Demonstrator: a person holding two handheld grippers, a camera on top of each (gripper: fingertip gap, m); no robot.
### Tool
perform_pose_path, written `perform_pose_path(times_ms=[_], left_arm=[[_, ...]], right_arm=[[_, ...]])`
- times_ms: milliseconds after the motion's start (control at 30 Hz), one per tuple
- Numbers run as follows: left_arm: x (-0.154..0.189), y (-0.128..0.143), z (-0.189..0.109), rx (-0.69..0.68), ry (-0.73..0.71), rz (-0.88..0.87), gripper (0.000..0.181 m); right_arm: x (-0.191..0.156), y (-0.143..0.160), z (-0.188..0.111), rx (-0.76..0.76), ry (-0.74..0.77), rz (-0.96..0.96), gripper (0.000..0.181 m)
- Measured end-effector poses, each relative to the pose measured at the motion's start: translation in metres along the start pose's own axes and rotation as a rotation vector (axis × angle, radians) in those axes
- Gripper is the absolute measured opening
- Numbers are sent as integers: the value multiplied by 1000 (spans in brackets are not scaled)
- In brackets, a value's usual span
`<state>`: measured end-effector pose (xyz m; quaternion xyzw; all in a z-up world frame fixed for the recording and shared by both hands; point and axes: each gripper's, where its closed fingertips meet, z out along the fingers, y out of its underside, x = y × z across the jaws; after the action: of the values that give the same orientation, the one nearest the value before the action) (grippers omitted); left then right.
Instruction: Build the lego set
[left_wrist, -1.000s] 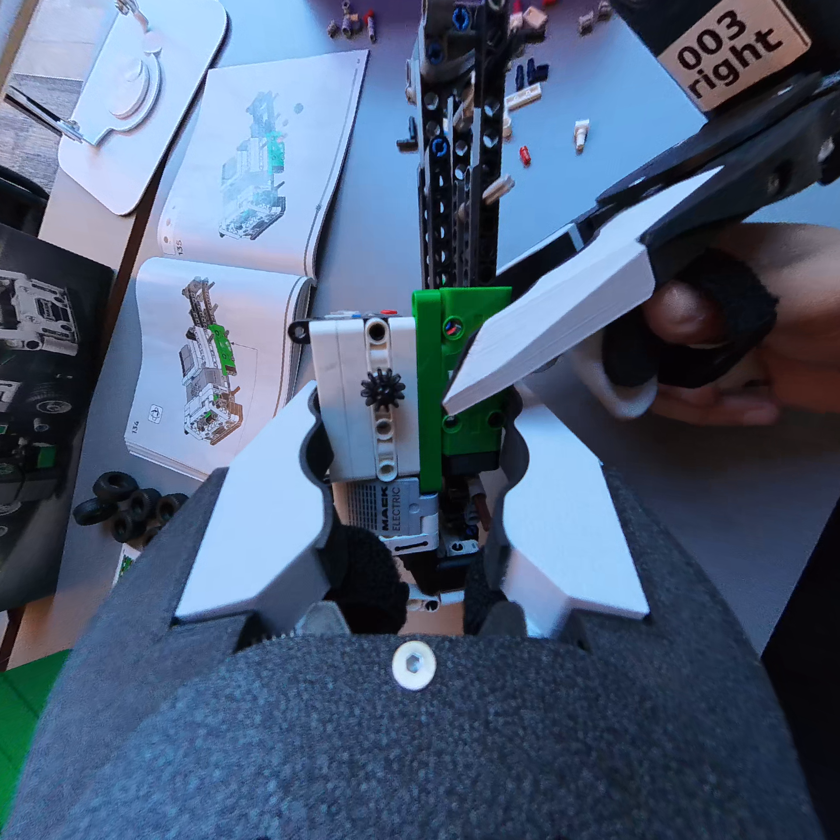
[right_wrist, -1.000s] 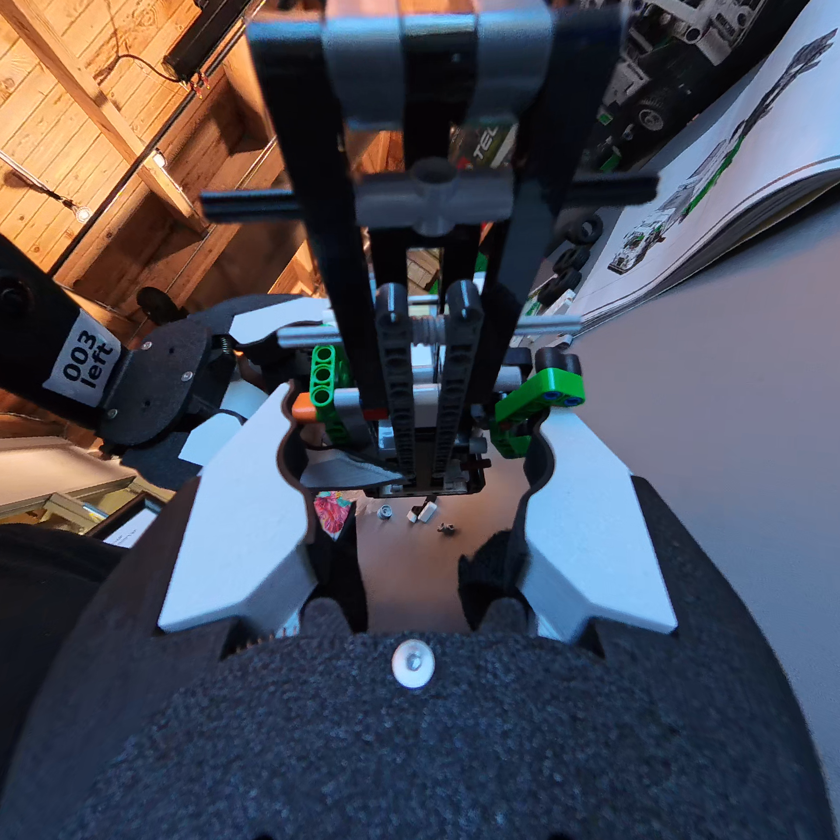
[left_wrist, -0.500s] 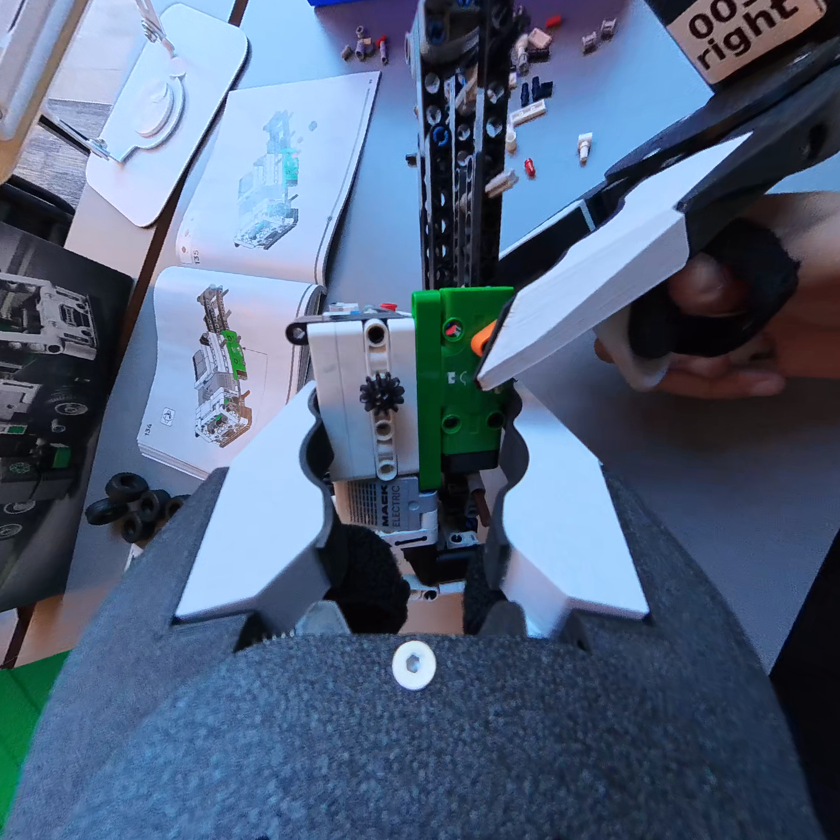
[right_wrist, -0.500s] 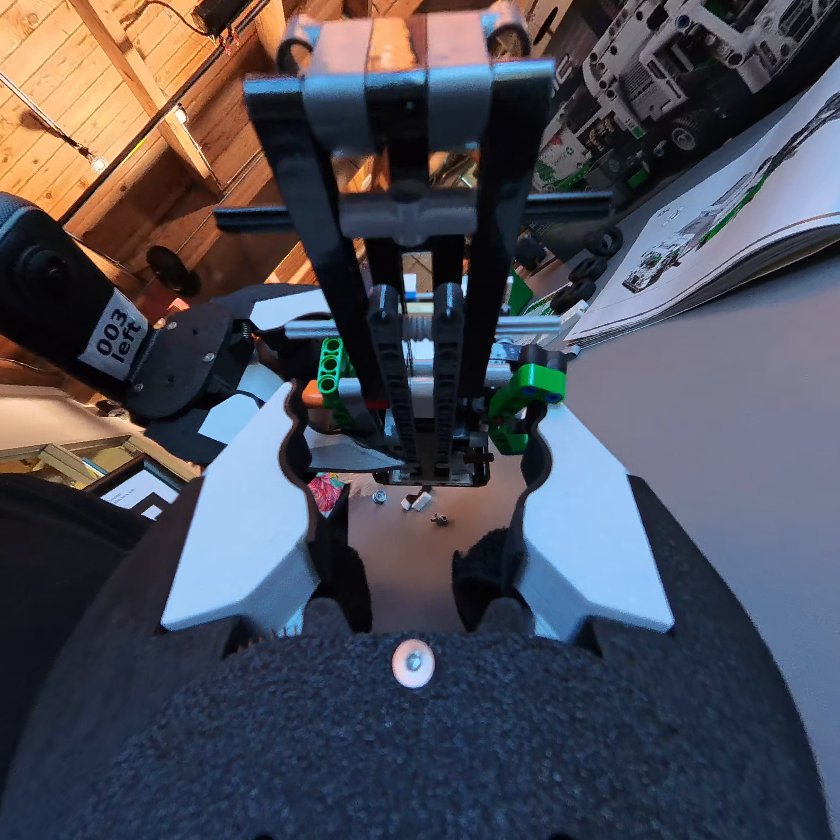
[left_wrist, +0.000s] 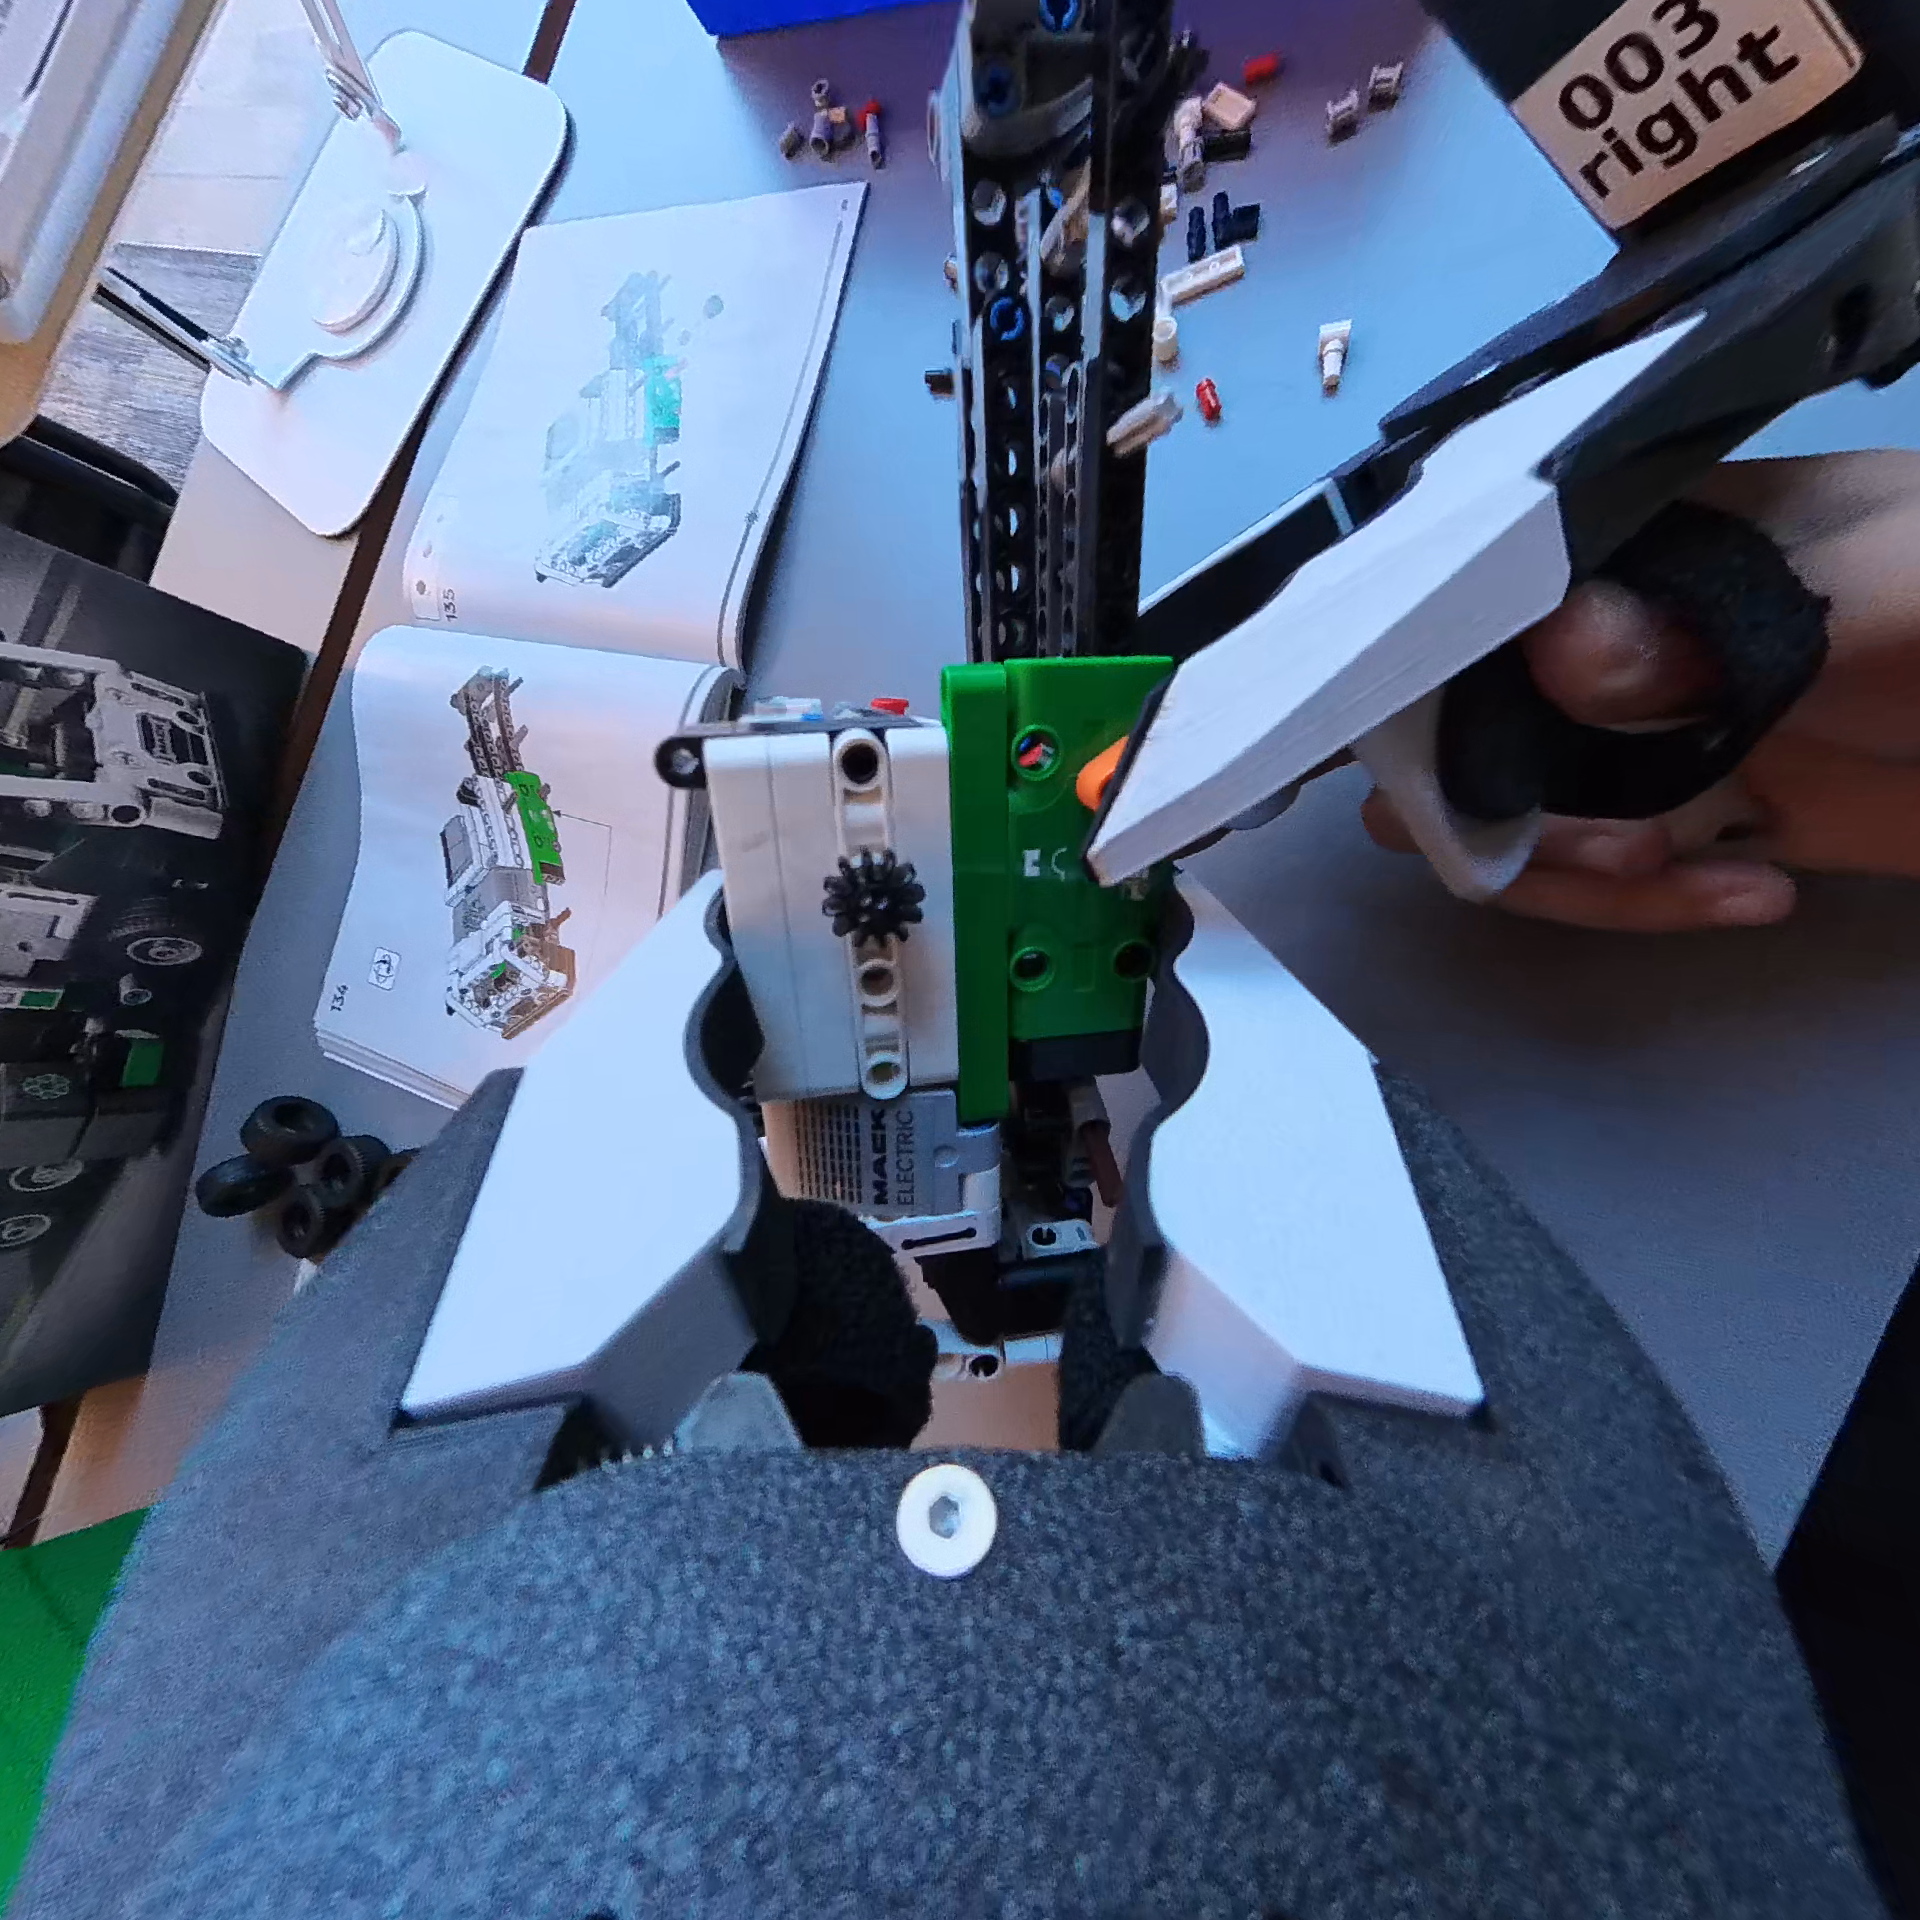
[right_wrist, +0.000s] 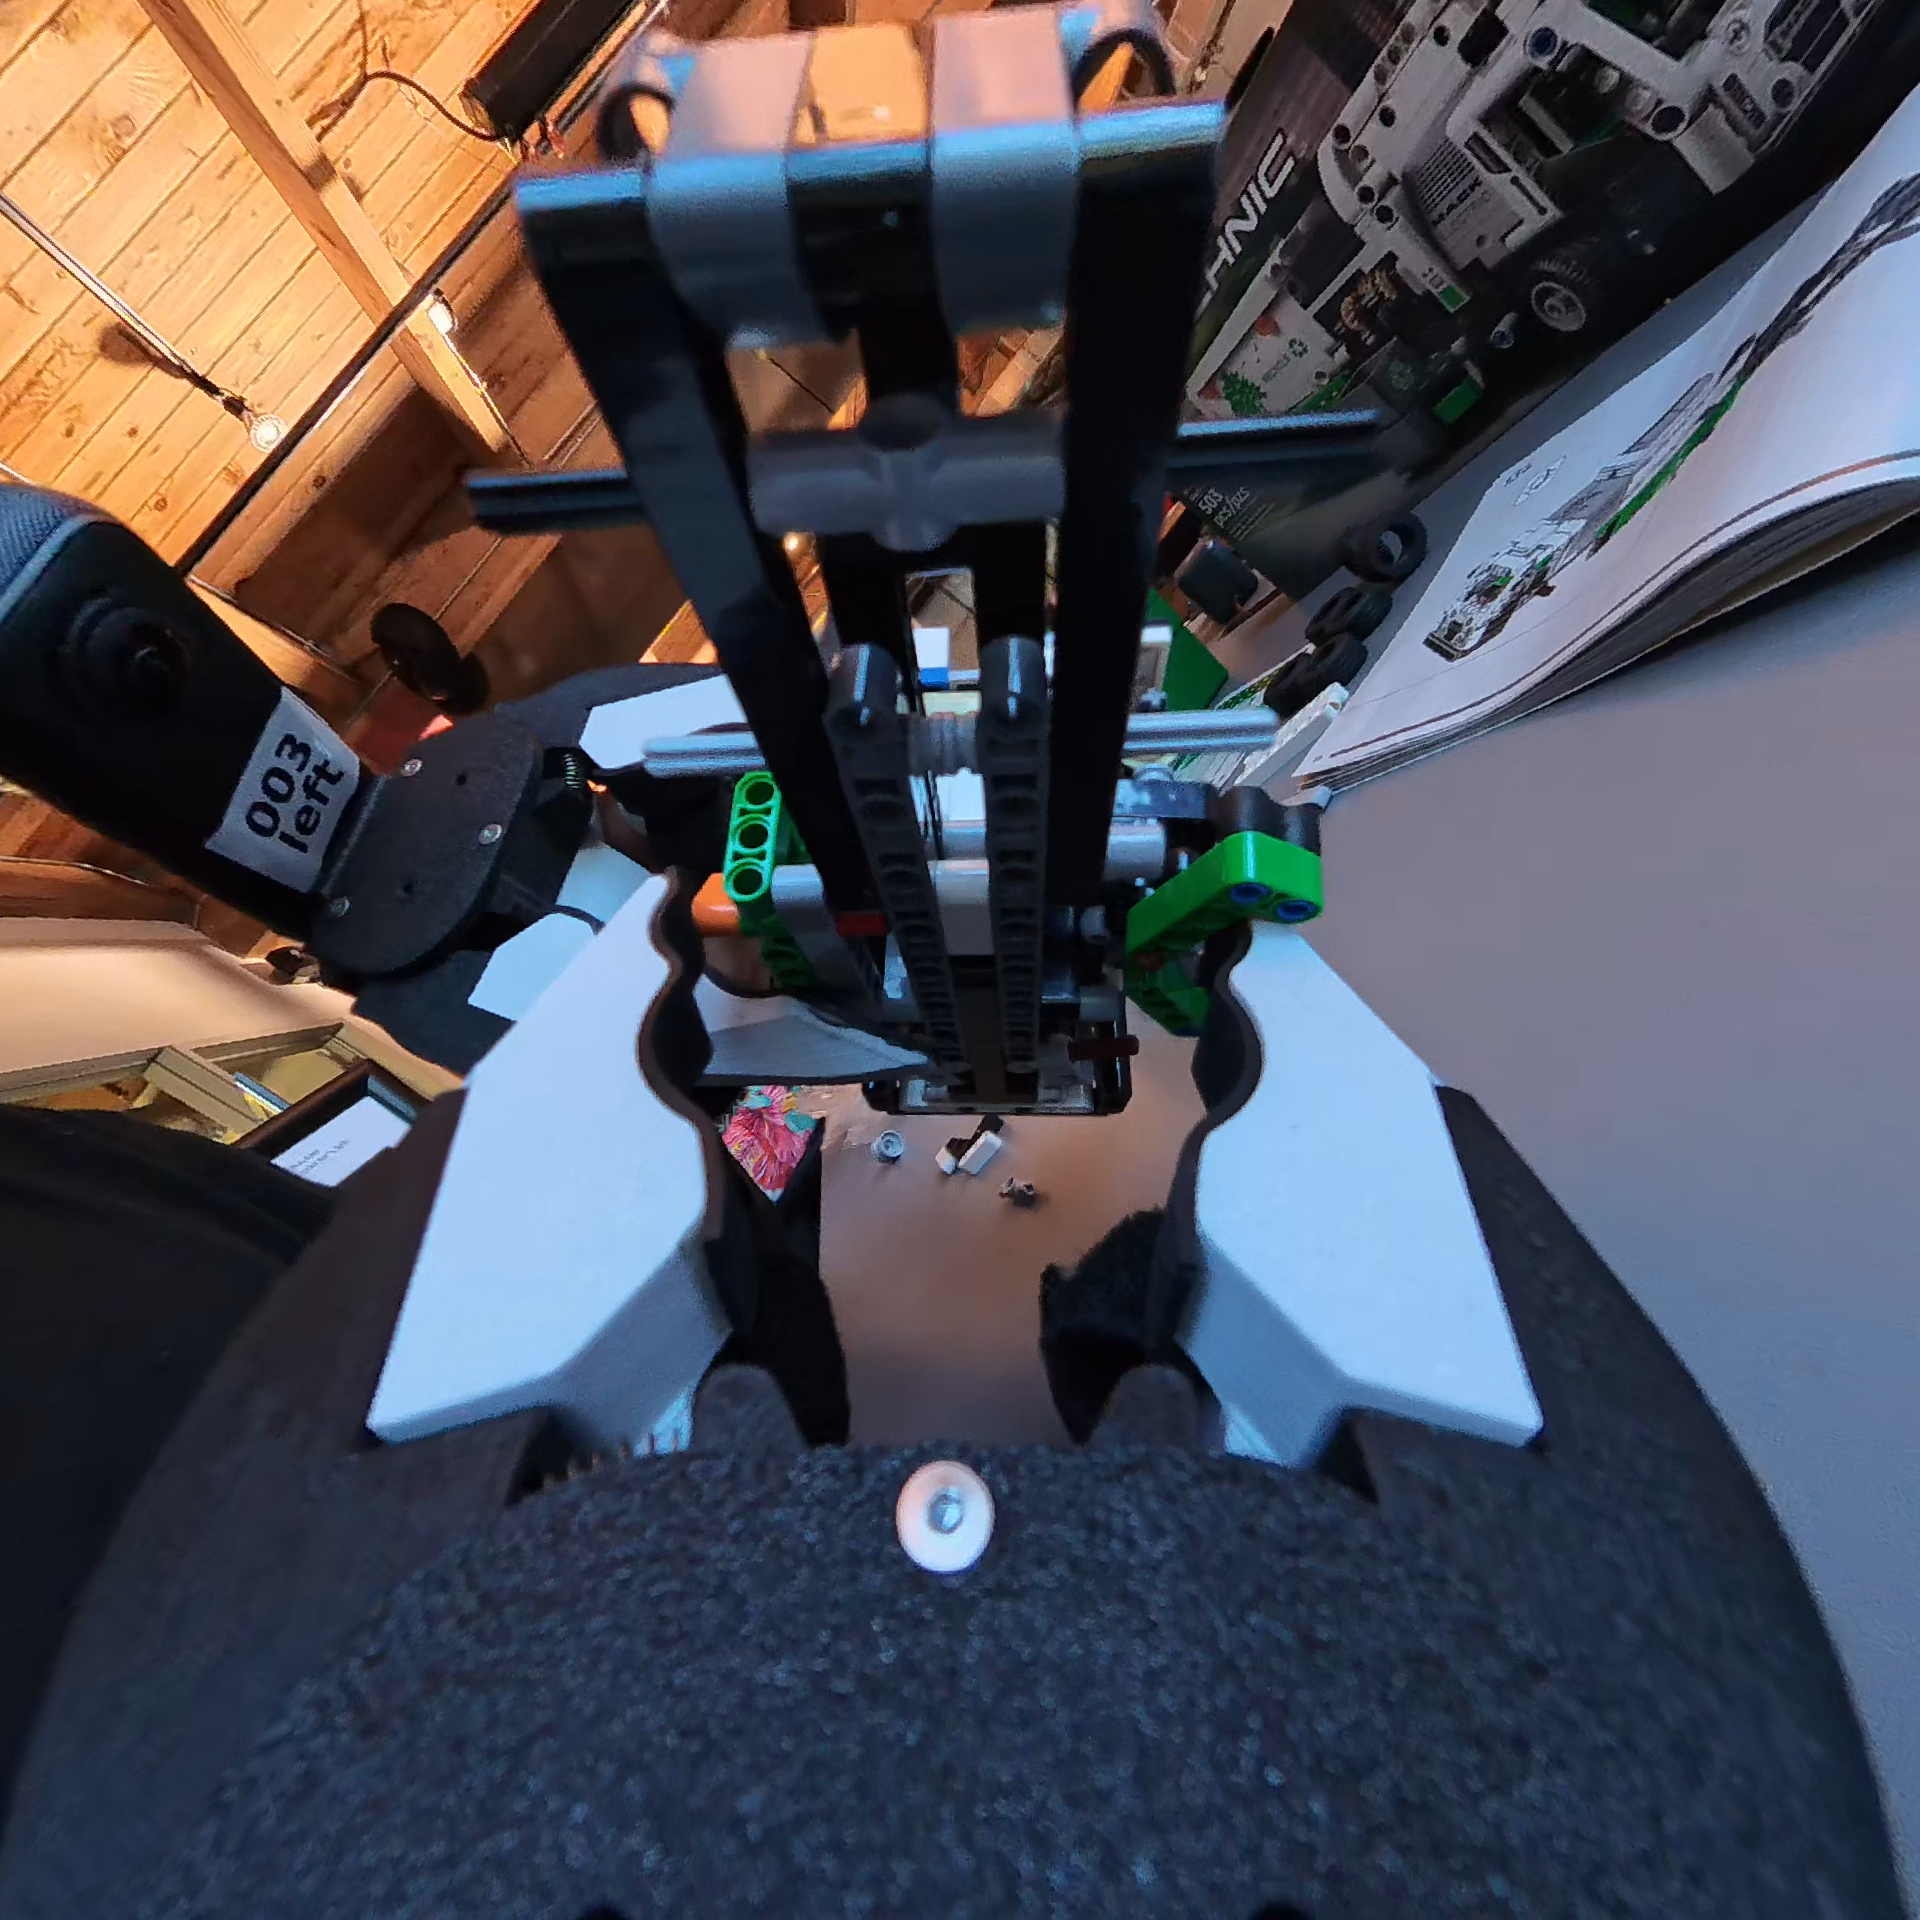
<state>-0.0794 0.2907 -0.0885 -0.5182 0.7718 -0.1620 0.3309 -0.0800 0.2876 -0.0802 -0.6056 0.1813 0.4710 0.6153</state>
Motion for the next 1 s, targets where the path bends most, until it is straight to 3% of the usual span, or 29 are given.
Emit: perform_pose_path(times_ms=[33, 333, 533, 800, 900, 1000], left_arm=[[0, -1, 0, 2, -9, 2, 74], [-2, -2, 2, 19, -11, -3, 74], [-20, 9, 8, -33, -118, 35, 74], [-26, 32, 33, -182, -327, 195, 74], [-19, 39, 42, -231, -389, 239, 74], [-12, 37, 46, -238, -448, 291, 73]], right_arm=[[-1, -1, 0, 6, 2, -10, 95], [2, -5, -3, 5, 42, -37, 97], [15, -11, -38, -18, 192, -158, 102], [30, -16, -80, -125, 454, -413, 68], [27, -11, -76, -217, 517, -615, 47], [22, -2, -62, -338, 513, -755, 43]])
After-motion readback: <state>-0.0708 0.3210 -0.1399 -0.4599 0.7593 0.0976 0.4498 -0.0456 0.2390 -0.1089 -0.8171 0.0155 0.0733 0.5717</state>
